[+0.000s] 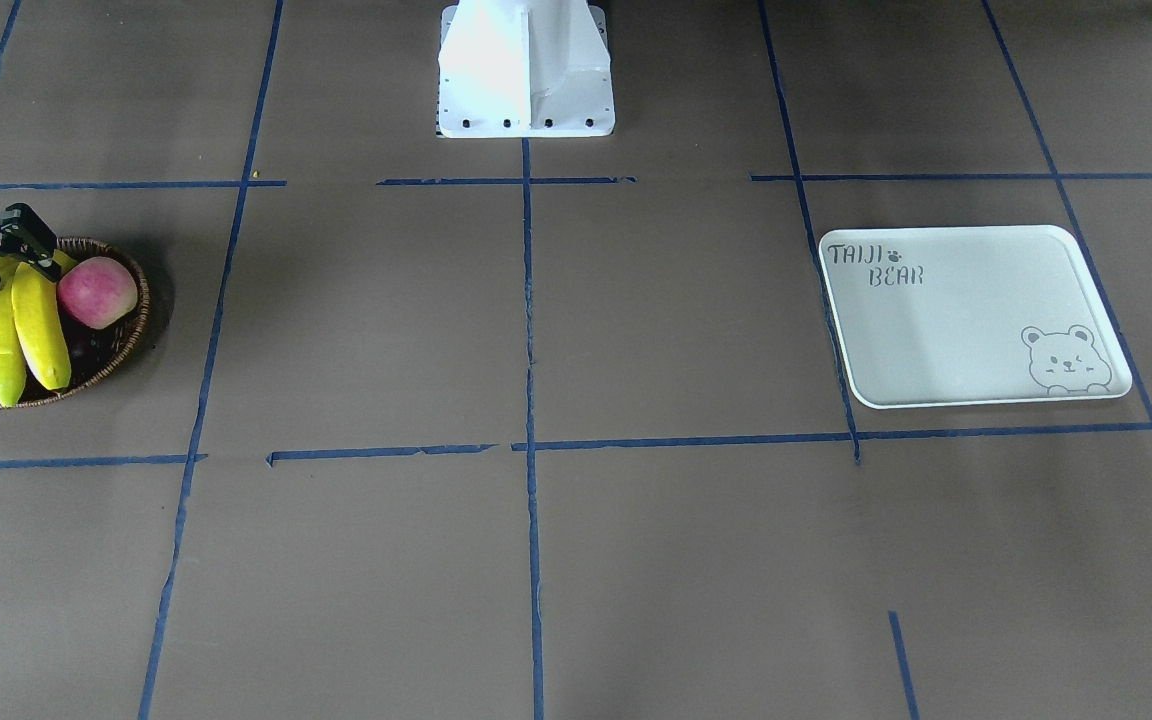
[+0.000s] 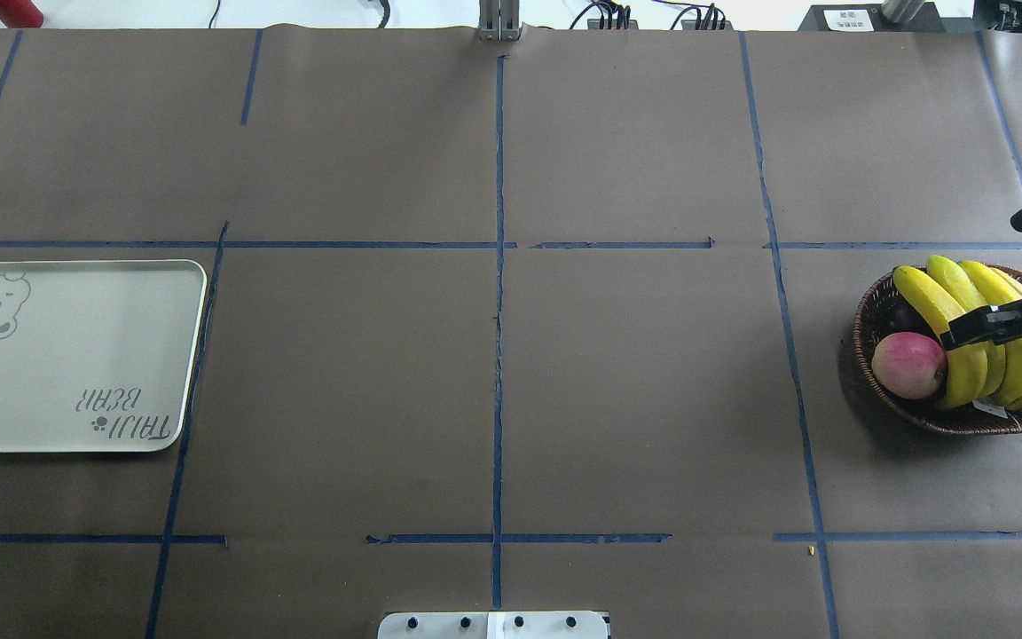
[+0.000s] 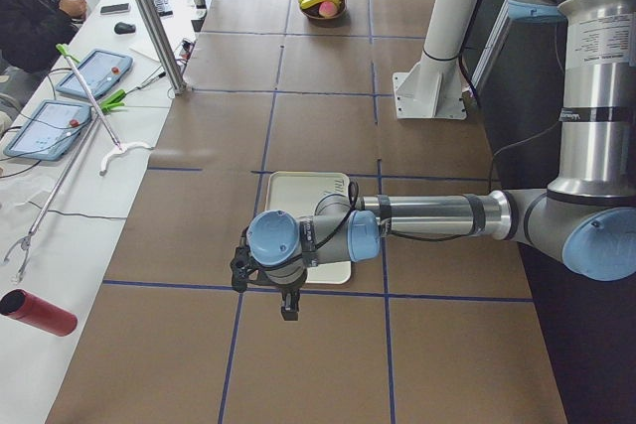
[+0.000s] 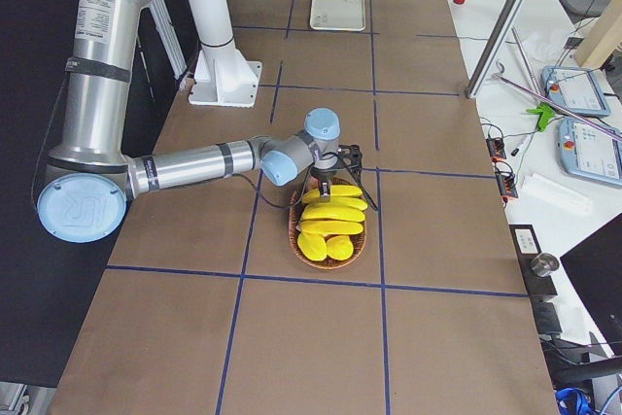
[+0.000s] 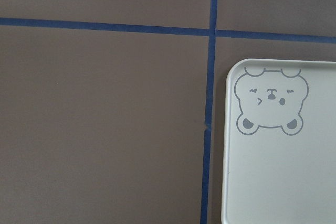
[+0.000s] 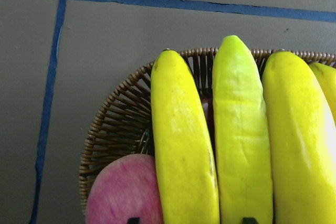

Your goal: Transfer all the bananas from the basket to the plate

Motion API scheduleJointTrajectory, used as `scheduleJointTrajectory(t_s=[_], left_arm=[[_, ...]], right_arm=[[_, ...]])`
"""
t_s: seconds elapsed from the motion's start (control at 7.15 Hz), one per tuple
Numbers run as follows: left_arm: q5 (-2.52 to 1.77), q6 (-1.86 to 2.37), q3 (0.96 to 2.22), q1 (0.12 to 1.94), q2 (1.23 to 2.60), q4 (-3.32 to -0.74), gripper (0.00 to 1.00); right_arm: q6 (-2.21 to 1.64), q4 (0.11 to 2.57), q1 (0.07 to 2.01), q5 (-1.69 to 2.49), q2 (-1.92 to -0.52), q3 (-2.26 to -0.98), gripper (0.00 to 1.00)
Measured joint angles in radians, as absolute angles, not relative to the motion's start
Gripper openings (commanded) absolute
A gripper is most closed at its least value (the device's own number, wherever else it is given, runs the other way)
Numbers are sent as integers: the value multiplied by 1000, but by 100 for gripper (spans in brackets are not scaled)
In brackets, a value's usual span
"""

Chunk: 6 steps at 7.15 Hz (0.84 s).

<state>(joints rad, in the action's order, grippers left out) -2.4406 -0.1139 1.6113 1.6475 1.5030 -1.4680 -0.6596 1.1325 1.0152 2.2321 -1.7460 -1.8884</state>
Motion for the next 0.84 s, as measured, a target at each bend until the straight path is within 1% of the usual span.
scheduleJointTrajectory(t_s=[0.14,0.28,0.42,0.56,0.7,0.84], left_arm=[[-2441,-114,1611,1647,1504,-1468,100],[-2441,-114,1611,1648,1505,-1468,100],[-2441,-114,1611,1647,1506,-1468,100],[-2441,-114,1609,1647,1507,-1468,100],[-2441,-115,1608,1647,1507,-1468,100],[-2441,-115,1607,1647,1507,-1468,100]], right_arm=[[-660,1135,1015,2232,-1744,-1888,72],[-660,1136,1014,2232,-1742,-1888,65],[-660,1136,1014,2232,-1742,-1887,48],[-659,1136,1014,2232,-1741,-1887,25],[-658,1135,1015,2232,-1741,-1888,20],[-657,1134,1015,2232,-1741,-1888,12]])
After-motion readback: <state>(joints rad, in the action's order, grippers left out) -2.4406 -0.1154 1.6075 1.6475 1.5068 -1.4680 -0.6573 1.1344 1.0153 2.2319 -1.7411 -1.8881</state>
